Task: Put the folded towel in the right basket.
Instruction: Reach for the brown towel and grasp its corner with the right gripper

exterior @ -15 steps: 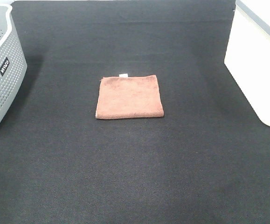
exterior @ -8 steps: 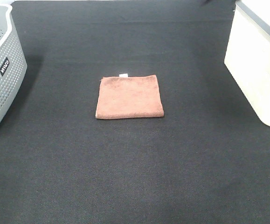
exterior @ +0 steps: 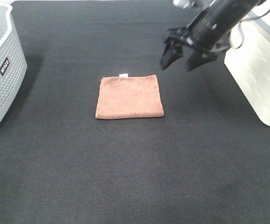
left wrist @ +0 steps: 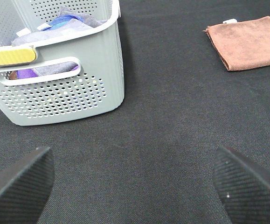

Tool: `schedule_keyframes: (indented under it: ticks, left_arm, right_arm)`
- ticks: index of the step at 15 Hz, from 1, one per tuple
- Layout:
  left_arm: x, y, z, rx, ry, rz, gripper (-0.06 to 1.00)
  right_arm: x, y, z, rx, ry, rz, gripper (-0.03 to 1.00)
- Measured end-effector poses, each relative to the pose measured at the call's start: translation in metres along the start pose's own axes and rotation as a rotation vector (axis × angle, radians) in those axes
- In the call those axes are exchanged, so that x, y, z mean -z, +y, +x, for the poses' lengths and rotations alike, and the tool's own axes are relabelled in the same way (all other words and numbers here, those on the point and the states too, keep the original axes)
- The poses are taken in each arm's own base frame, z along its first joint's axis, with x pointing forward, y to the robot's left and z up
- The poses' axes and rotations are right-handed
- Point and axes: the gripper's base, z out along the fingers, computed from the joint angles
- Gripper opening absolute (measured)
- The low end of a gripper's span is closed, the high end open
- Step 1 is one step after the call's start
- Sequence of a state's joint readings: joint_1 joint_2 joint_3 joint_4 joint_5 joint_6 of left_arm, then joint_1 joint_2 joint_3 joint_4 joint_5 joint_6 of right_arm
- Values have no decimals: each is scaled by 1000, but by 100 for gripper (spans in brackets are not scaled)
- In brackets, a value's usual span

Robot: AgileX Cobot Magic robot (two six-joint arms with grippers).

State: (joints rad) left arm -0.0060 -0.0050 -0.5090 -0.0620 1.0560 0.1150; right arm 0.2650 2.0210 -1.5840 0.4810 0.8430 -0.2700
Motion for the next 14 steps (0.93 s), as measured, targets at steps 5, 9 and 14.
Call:
schedule_keyframes:
  ticks: [5,9,14]
  left_arm:
    - [0,0,0,0,0,0,87]
    - [0,0,0,0,0,0,87]
    - [0,0,0,0,0,0,87]
  right_arm:
    - [-64,-20,-12,-44,65,-26,69]
    - [-108,-35,-15,-56,114,-36,69]
    - [-127,-37,-12,-103,129,-85,65]
